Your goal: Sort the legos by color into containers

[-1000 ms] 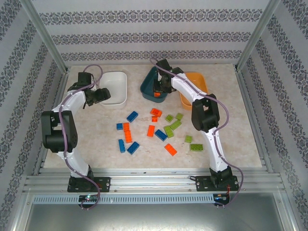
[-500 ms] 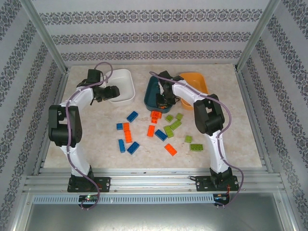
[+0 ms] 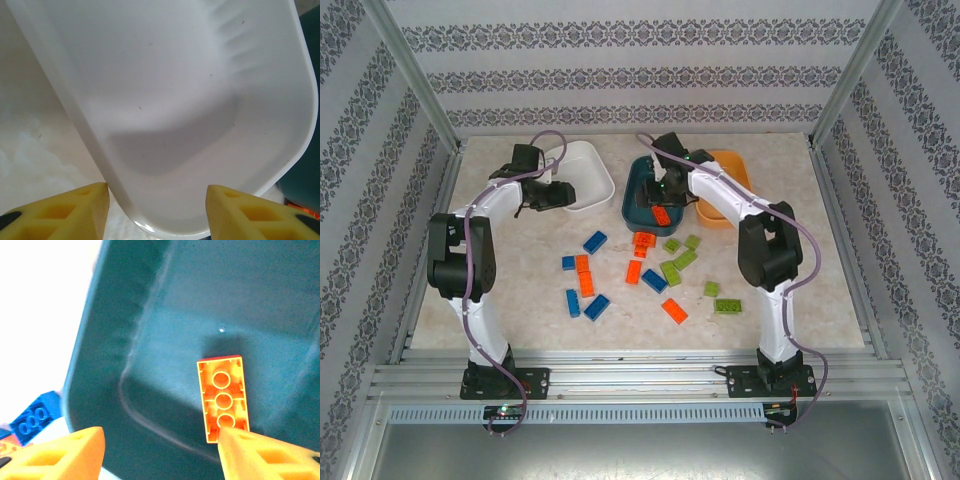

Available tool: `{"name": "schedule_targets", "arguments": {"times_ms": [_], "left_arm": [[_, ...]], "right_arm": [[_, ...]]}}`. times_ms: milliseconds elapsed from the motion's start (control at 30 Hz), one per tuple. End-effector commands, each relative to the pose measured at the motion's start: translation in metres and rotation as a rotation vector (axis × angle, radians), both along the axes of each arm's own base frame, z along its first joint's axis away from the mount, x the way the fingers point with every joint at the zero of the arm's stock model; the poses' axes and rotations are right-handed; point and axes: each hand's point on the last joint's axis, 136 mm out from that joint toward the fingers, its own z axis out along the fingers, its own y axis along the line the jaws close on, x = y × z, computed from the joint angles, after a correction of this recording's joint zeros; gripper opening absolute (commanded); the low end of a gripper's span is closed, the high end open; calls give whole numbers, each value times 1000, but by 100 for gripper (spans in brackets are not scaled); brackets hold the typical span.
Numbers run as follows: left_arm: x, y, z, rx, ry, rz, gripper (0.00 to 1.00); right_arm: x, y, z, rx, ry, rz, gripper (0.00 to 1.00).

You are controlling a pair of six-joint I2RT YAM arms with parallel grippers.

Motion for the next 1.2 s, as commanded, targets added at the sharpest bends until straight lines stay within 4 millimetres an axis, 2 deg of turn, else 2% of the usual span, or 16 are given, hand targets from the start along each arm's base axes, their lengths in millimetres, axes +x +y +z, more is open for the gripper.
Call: {"name": "schedule_targets", "arguments": {"times_ms": [0, 133, 200, 267, 300, 433, 567, 633, 700, 800, 833, 900, 967, 1067, 1167], "left_arm": [[-6, -8, -2, 34, 18, -53, 52], [-12, -18, -1, 64, 24, -107, 48], [-16, -23, -2, 71, 36, -135, 41], [-21, -27, -4, 75, 52, -158, 28], [-22, -27, -5, 79, 59, -160, 26], [-29, -27, -6, 99, 81, -172, 24], [-36, -27, -2, 109, 82, -199, 13], [-39, -26, -2, 114, 94, -202, 12], [-43, -26, 1, 107, 103, -188, 21], [-52, -28, 14, 76, 79, -148, 39], [-53, -28, 21, 64, 59, -125, 48], [-55, -26, 31, 32, 36, -68, 57], [-55, -25, 39, -16, 25, -4, 72], [-48, -20, 43, -65, 27, 105, 77], [-36, -15, 42, -139, 45, 203, 80]], "right_arm": [[-4, 2, 31, 50, -57, -11, 62], [-12, -4, 41, 69, -65, -22, 63], [-20, -8, 45, 77, -67, -30, 63], [-31, -16, 49, 84, -72, -45, 63], [-36, -20, 50, 87, -74, -52, 63], [-67, -42, 50, 61, -69, -71, 65], [-99, -59, 46, 39, -54, -68, 67], [-112, -63, 44, 41, -47, -68, 68], [-129, -58, 38, 52, -21, -32, 71], [-164, -54, 16, -43, 47, 64, 77], [-178, -53, 7, -90, 70, 105, 77], [-201, -57, -10, -172, 101, 159, 77], [-223, -60, -24, -220, 127, 202, 75], [-247, -61, -39, -234, 143, 247, 73], [-258, -63, -50, -249, 155, 266, 71]]}}
